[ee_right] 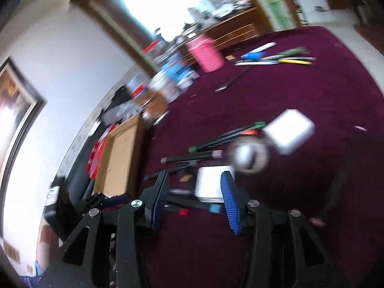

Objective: Organize rigid objects
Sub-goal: 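Move both open tools back over the table toward the black markers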

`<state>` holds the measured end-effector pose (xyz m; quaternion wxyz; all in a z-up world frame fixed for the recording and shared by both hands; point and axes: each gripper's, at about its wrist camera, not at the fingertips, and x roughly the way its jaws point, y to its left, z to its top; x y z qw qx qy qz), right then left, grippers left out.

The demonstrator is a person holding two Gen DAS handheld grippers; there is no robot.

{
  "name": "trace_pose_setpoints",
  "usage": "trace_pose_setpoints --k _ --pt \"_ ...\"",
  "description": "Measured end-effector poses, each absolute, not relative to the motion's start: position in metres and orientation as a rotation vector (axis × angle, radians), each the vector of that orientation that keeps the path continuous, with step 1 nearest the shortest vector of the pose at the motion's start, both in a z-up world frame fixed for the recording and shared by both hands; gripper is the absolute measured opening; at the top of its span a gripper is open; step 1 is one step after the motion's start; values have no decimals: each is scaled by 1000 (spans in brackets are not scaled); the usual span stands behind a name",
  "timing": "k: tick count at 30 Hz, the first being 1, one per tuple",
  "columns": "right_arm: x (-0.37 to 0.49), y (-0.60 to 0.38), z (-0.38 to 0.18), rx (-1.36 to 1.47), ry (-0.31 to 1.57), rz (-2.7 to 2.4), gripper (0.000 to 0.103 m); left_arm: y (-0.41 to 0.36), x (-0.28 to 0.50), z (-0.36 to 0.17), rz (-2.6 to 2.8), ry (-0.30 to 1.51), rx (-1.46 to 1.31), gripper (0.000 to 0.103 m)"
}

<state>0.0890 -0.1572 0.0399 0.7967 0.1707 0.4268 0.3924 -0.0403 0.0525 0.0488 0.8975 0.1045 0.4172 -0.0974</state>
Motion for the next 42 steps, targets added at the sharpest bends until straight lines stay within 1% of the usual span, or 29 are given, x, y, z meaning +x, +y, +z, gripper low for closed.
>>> trace_pose_setpoints --k 7,10,11,12,13,14,18,22,27,31,32,36,42 --pt "110 -211 28 472 915 752 40 53 -14 22 -160 986 246 63" --pt "117 -222 25 496 909 735 40 52 -22 18 -159 982 240 63" --pt "118 -224 25 492 905 717 42 50 -25 20 -185 988 227 62" --pt "119 -226 25 486 905 699 43 46 -29 21 -216 993 208 61" --pt "118 -230 23 481 906 680 47 41 -34 22 -262 1003 185 55" --pt "120 -233 22 475 909 650 48 33 -39 21 -313 1011 173 52" --pt "129 -244 15 458 928 546 49 5 -56 27 -382 985 232 53" --pt "134 -248 7 463 953 524 49 21 -52 45 -300 923 233 54" --pt "138 -248 2 475 946 537 49 62 -30 40 -136 966 179 55" --pt "141 -247 -4 493 971 552 49 70 -15 20 -124 1026 158 55" --pt "141 -248 -4 495 973 552 49 71 -13 16 -131 1035 157 57" --pt "142 -250 -5 498 972 543 49 60 -19 13 -237 1066 136 57" --pt "144 -250 -6 454 978 495 49 13 -49 16 -422 1082 138 57"
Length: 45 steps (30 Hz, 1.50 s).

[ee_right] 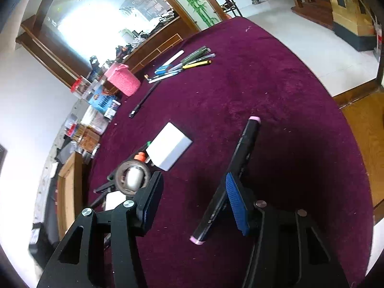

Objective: Organize rigid objects
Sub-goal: 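Move both open tools back over the table toward the black markers, then grasp the pink-capped black marker with the right tool while the left grasps a red-ended black marker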

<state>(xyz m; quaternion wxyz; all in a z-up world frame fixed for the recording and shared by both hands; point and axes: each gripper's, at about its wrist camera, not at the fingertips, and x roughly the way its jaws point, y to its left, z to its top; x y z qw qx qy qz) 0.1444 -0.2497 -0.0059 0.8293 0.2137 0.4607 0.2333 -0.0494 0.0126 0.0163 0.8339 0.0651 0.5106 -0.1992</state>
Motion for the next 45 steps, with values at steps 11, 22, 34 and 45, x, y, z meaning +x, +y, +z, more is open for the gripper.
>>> trace_pose_setpoints --k 11,22,34,45 --pt "142 -213 -15 107 977 344 25 -18 -36 10 -342 1033 192 71" --pt "92 -193 7 97 966 579 13 18 -53 15 -289 1007 96 31" --pt "73 -161 -15 -57 1037 574 14 3 -39 12 -263 964 159 33" --pt "65 -147 -16 -184 973 503 15 -4 -41 12 -241 949 192 34"
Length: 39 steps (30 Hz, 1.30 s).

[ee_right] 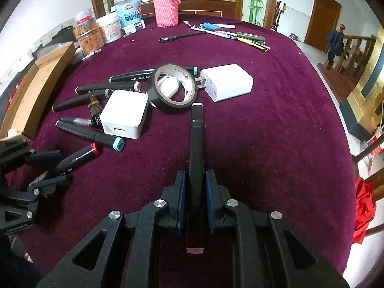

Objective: Organize rigid objects
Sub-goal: 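Grasp the pink-capped black marker with the right tool while the left grasps a red-ended black marker, then carry both black markers over the cardboard tray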

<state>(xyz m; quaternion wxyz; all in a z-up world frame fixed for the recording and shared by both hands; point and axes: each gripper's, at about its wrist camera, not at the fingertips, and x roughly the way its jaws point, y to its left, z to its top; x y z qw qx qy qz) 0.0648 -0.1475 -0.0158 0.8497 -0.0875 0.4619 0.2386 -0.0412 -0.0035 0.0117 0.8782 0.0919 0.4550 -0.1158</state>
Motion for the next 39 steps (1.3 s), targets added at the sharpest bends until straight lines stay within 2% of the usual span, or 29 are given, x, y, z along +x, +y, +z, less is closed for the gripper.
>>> trace_pose_setpoints --k 4,7,9,11,15,20,28,33,36,37,39 --pt "66 -147 -15 -191 971 501 15 -2 -41 12 -222 949 196 41" --pt "66 -146 -16 -186 972 497 15 -5 -43 11 -208 935 218 40" --pt "63 -146 -16 -184 971 494 15 -12 -48 12 -196 916 267 34" --pt "63 -146 -15 -173 971 491 13 -23 -53 11 -194 898 319 20" --pt "60 -159 -12 -62 984 524 13 -27 -59 11 -170 878 347 16" --pt "44 -172 -8 60 972 587 13 -4 -61 19 -202 875 196 13" --pt "19 -153 14 85 948 674 13 40 -66 28 -227 846 -61 13" --pt "7 -146 15 82 946 685 13 32 -65 24 -280 905 -62 14" --pt "5 -148 14 92 944 689 13 19 -66 19 -282 928 3 22" --pt "5 -148 14 95 945 690 13 15 -65 17 -267 936 35 29" --pt "7 -148 13 92 947 697 13 11 -63 14 -247 938 64 32"
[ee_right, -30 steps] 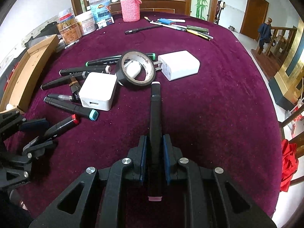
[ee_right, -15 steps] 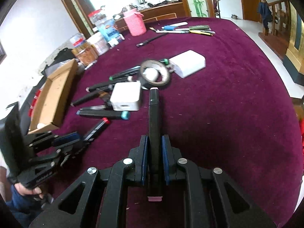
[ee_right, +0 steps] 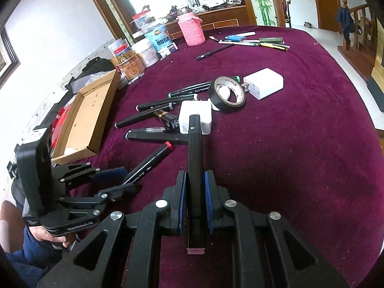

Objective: Organize rigid objects
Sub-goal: 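Carry both black markers over the cardboard tray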

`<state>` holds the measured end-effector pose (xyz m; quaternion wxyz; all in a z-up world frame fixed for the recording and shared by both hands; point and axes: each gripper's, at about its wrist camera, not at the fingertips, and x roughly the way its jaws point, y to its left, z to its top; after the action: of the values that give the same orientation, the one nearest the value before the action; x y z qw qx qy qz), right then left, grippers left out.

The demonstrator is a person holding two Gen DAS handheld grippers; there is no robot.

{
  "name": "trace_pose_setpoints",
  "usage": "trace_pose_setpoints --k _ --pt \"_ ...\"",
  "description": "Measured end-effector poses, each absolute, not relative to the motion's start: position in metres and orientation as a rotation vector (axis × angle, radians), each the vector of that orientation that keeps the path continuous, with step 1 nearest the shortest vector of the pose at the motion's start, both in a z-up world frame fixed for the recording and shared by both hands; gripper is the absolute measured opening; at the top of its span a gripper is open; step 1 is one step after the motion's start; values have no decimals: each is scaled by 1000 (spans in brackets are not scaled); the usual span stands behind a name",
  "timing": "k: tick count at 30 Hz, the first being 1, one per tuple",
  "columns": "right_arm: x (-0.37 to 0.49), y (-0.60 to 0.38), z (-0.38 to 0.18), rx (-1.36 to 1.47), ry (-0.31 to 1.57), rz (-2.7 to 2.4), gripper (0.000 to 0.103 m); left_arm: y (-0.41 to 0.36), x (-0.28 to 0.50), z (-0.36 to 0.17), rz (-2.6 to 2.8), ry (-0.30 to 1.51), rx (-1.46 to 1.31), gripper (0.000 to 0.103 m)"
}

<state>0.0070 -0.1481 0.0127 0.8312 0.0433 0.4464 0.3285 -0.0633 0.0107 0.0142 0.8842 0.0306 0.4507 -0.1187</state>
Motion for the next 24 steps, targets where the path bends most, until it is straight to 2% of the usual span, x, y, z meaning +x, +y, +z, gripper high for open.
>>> trace_pose_setpoints --k 4,7,17,24 --pt "12 -148 10 100 949 715 13 6 -53 13 -244 938 83 31" --pt "17 -148 6 119 957 730 13 2 -44 14 -223 947 122 14" --pt "22 -135 21 170 932 816 13 34 -54 26 -285 882 -64 12" --pt "20 -85 36 142 936 930 13 88 -73 65 -220 761 -191 12"
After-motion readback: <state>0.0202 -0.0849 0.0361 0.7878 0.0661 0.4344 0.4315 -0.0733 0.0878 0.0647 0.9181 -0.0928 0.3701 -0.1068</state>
